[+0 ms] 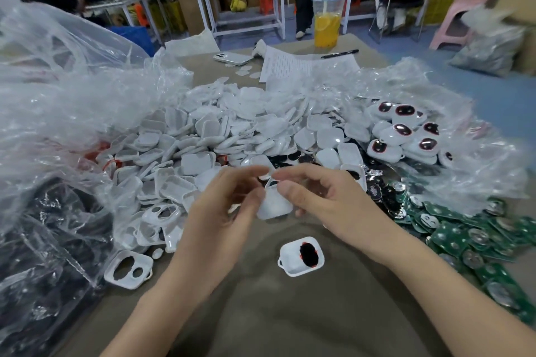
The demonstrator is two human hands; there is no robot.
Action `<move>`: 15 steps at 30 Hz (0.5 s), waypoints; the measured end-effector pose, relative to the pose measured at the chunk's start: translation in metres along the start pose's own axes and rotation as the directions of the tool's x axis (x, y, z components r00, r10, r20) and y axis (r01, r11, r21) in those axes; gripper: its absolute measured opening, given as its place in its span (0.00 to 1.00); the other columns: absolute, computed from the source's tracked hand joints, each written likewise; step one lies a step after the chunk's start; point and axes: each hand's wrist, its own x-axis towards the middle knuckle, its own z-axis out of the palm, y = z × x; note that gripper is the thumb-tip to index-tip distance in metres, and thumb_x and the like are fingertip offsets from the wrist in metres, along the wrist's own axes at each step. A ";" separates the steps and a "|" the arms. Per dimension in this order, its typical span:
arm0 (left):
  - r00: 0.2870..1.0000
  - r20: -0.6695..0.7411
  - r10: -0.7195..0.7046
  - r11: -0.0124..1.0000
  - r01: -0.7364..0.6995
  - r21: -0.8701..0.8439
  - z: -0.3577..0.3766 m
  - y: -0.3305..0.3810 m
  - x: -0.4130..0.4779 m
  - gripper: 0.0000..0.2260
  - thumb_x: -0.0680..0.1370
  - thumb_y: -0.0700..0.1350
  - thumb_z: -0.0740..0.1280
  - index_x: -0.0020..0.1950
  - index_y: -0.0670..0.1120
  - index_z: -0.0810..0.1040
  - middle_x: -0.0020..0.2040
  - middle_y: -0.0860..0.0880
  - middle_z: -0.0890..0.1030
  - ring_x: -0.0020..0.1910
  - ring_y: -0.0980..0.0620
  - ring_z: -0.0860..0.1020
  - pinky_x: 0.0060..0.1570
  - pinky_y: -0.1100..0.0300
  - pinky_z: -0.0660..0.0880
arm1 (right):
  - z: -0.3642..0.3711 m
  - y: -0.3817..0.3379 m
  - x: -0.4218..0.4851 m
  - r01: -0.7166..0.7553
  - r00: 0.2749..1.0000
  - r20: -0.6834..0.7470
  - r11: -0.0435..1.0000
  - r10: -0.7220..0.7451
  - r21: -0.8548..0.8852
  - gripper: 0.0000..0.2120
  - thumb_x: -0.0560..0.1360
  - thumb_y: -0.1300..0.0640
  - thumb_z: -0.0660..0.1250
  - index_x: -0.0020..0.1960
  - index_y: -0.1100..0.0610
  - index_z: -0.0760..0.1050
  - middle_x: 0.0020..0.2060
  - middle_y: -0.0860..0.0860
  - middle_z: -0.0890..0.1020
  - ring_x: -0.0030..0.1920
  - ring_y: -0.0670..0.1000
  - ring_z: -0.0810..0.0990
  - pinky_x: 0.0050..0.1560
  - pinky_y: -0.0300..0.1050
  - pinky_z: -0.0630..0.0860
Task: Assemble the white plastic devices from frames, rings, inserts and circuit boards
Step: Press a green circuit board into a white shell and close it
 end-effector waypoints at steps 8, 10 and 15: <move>0.984 0.058 -0.167 0.918 0.176 -0.354 0.008 0.004 0.010 0.14 0.77 0.51 0.67 0.63 0.54 0.78 0.47 0.50 0.85 0.41 0.55 0.83 0.37 0.71 0.75 | -0.015 0.002 0.000 -0.060 0.992 -0.094 0.980 0.079 0.192 0.06 0.77 0.54 0.71 0.50 0.46 0.85 0.33 0.49 0.82 0.31 0.46 0.79 0.36 0.35 0.76; 0.978 0.105 -0.179 0.901 0.206 -0.382 0.006 0.003 0.009 0.15 0.76 0.52 0.69 0.62 0.54 0.79 0.44 0.49 0.84 0.38 0.55 0.82 0.35 0.71 0.74 | -0.014 0.000 0.002 -0.057 0.993 -0.092 0.977 0.077 0.208 0.07 0.75 0.53 0.72 0.52 0.48 0.85 0.33 0.48 0.82 0.31 0.47 0.79 0.37 0.35 0.77; 0.962 0.186 -0.201 0.901 0.256 -0.350 0.003 -0.002 0.010 0.11 0.79 0.47 0.71 0.61 0.56 0.80 0.43 0.54 0.83 0.41 0.55 0.82 0.43 0.68 0.76 | -0.010 -0.002 0.000 -0.063 0.998 -0.016 0.978 0.067 0.199 0.09 0.75 0.54 0.72 0.55 0.50 0.84 0.34 0.48 0.81 0.34 0.46 0.81 0.37 0.36 0.78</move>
